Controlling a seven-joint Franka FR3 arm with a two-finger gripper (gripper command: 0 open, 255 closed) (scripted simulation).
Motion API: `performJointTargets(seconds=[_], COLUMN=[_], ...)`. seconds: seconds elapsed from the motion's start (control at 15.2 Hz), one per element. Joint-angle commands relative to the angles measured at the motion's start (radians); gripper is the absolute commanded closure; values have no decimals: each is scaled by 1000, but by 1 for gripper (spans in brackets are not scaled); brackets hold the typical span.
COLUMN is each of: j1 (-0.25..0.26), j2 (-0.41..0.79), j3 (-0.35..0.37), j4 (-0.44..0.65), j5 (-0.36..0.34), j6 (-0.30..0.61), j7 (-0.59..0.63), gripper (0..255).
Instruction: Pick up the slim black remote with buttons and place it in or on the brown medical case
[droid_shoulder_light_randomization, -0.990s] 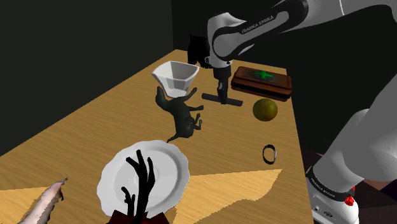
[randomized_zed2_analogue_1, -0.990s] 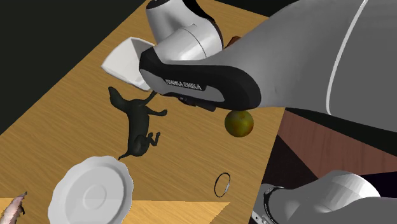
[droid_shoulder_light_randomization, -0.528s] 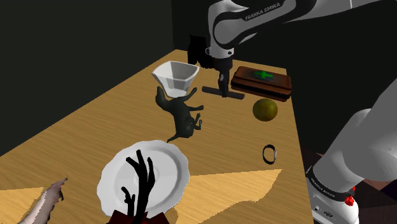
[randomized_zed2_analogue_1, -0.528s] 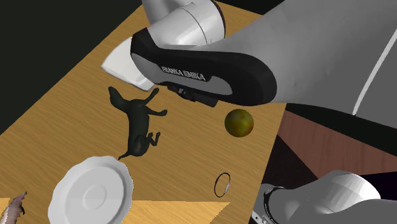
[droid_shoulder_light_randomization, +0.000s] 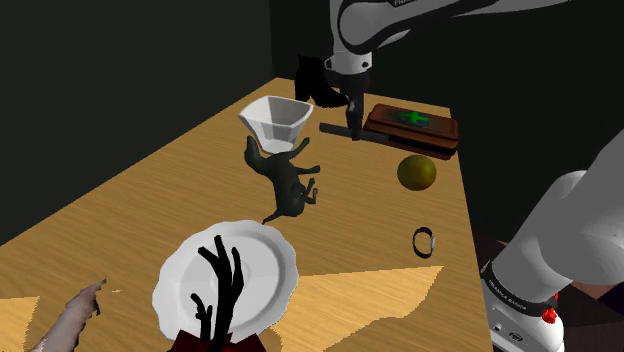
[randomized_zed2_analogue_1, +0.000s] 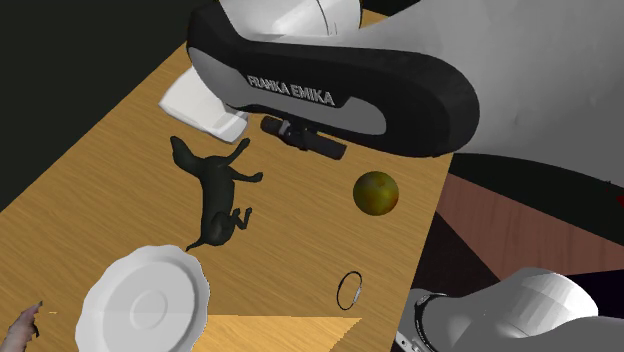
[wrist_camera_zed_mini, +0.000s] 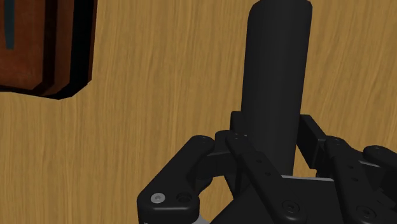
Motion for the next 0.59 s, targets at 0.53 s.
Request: performJointTargets(seconds=[0.53], j1=[1], j2=[-17], j3=[1], j4=[116], j5=[2], j6=[-134], j7=[-6], gripper=[255])
